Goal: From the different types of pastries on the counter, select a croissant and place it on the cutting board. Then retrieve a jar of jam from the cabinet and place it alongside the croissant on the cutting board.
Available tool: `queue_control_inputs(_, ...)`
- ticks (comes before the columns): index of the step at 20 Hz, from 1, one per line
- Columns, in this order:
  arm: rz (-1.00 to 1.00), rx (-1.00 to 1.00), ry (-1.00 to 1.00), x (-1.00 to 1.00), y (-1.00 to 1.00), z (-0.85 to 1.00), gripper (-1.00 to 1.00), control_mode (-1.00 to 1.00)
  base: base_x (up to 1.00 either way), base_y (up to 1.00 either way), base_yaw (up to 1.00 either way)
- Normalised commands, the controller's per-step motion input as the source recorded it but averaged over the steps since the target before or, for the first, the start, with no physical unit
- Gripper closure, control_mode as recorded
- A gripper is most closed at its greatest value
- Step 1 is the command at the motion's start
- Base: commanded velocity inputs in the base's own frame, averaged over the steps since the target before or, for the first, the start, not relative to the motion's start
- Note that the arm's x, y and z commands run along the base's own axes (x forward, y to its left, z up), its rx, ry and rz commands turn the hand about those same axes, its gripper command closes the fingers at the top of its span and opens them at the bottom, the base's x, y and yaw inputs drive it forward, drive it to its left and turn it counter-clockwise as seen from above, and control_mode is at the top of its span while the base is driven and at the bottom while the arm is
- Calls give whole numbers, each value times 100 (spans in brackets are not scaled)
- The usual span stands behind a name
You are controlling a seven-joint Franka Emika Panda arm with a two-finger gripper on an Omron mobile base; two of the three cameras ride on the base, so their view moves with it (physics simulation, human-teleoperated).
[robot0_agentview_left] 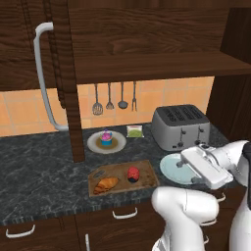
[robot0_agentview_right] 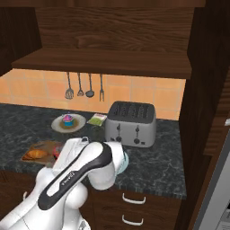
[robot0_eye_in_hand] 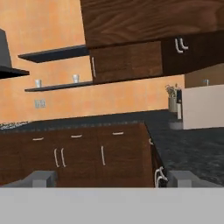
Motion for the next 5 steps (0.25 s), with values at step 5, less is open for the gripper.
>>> queue_control_inputs(5,-52,-4,22,-79,-5,66,-100,-100,0,0,0)
